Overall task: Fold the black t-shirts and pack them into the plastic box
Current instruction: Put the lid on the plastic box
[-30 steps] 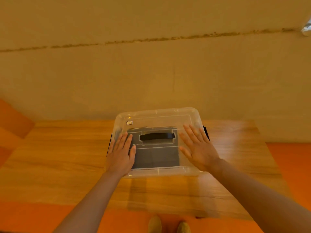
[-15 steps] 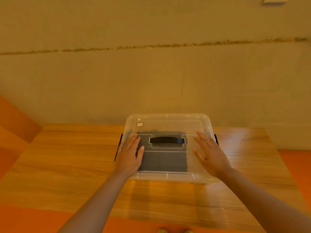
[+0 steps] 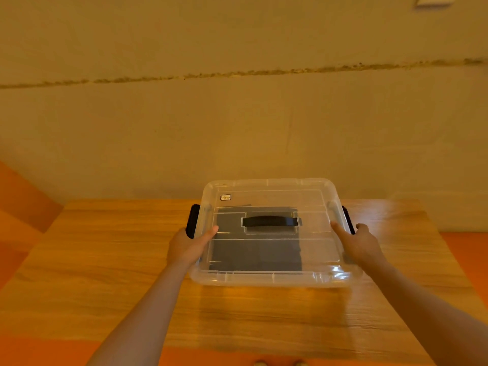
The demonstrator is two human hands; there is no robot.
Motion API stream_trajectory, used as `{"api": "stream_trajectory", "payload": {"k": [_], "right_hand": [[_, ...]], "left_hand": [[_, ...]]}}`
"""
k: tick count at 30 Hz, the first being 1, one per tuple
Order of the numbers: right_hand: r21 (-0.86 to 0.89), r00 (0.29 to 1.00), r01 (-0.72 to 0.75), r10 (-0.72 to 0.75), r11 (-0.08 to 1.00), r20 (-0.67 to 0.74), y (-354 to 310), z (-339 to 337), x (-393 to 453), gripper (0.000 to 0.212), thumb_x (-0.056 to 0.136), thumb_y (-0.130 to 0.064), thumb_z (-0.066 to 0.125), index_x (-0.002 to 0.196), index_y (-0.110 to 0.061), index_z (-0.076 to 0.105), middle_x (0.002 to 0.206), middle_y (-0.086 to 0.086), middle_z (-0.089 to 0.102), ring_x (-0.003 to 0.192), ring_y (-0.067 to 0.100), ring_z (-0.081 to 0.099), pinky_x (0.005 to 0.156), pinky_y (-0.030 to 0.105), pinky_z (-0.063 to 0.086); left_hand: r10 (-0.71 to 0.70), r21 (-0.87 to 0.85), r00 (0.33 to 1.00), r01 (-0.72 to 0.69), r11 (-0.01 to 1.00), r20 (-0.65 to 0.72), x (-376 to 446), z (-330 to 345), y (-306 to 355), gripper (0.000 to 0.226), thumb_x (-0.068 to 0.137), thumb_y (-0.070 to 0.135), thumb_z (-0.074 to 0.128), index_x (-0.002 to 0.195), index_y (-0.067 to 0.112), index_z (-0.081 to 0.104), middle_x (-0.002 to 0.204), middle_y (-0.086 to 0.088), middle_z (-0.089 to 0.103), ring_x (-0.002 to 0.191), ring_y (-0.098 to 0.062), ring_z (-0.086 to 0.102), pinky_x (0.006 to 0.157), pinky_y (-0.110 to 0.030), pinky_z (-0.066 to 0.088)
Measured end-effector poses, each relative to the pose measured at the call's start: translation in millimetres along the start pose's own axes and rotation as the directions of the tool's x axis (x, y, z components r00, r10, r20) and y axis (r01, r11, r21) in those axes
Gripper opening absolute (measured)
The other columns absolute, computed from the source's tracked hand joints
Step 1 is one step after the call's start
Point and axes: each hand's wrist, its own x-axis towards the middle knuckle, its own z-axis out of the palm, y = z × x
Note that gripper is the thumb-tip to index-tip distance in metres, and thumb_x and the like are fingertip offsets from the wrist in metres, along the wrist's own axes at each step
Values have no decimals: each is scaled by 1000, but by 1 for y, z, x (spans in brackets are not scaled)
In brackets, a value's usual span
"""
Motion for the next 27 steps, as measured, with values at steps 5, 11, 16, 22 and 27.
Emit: {"api": "stream_trajectory", "payload": {"k": [5, 11, 16, 22, 27], "right_hand": [[-369, 913, 242, -339, 898, -227, 2, 3, -5, 42, 88, -53, 48, 97, -12, 54, 78, 1, 58, 66, 22, 59, 57, 38, 54], [-134, 984, 176, -177, 975, 3, -16, -14, 3, 27, 91, -28, 62, 99, -8, 45, 79, 4, 53, 65, 18, 52, 47, 28, 38], [-237, 971, 204, -228, 950, -78, -17, -6, -2, 24, 94, -25, 58, 101, -3, 51, 83, 9, 56, 68, 22, 53, 47, 27, 35], [-350, 947, 260, -309, 900, -92, -17, -1, -7, 22, 98, -22, 49, 105, -1, 52, 82, 9, 55, 68, 26, 53, 52, 31, 36], [-344, 925, 301, -359, 889, -120, -10, 4, -11, 26, 100, -21, 45, 113, 1, 48, 92, 17, 62, 70, 27, 53, 57, 34, 41]], "left_hand": [[178, 166, 970, -151, 975, -167, -7, 2, 0, 63, 76, 68, 61, 117, 20, 58, 108, -2, 60, 94, -22, 60, 66, -31, 55], [254, 316, 946, -182, 931, -203, -10, 6, -2, 51, 92, 57, 45, 117, 15, 58, 103, -8, 66, 91, -26, 65, 59, -28, 50], [259, 392, 940, -157, 906, -224, -11, 7, -1, 50, 93, 54, 46, 115, 11, 58, 103, -11, 66, 91, -29, 66, 58, -29, 47], [258, 429, 940, -142, 892, -225, -13, 7, 2, 49, 94, 53, 45, 116, 11, 57, 104, -12, 66, 92, -29, 66, 57, -28, 45], [262, 438, 940, -146, 887, -217, -14, 6, 5, 48, 95, 51, 45, 115, 10, 58, 104, -11, 67, 92, -28, 65, 56, -27, 43]]}}
